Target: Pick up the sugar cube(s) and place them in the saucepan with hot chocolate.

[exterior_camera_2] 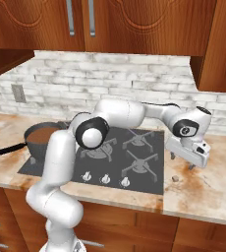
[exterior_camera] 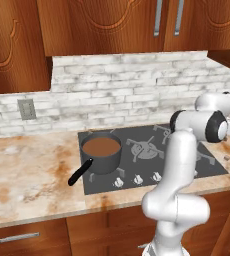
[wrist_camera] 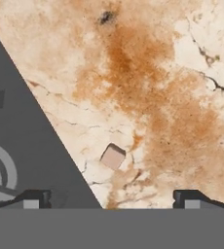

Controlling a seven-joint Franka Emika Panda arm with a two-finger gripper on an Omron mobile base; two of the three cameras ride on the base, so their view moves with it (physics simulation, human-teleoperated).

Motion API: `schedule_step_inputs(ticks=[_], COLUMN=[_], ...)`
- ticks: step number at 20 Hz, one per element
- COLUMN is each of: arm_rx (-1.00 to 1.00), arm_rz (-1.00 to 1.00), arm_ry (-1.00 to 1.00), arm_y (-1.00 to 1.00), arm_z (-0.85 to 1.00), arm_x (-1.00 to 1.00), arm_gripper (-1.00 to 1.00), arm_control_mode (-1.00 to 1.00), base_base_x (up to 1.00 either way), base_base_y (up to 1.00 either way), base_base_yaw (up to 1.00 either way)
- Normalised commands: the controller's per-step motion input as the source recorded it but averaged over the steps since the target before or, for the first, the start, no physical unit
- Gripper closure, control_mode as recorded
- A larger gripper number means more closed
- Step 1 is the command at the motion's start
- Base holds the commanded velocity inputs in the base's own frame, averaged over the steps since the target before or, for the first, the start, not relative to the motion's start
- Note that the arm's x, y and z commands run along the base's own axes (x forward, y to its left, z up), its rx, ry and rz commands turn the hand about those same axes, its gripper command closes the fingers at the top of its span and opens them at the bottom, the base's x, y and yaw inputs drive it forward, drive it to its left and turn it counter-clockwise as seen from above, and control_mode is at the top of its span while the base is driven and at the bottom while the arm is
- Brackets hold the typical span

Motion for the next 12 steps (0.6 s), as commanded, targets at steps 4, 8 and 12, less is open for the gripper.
schedule_step_inputs(ticks=[4,8,12], arm_rx=[0.0,0.0,-0.03], arm_rz=[0.0,0.0,0.0], arm_ry=[0.0,0.01,0.0], arm_y=[0.0,0.1,0.11], arm_z=[-0.3,-0.17,-0.25], arm_x=[0.06,0.0,-0.01], arm_gripper=[-1.0,-1.0,-1.0], arm_control_mode=[-1.0,-1.0,-1.0], base_base_x=[0.0,0.0,0.0], base_base_y=[0.0,0.0,0.0], base_base_yaw=[0.0,0.0,0.0])
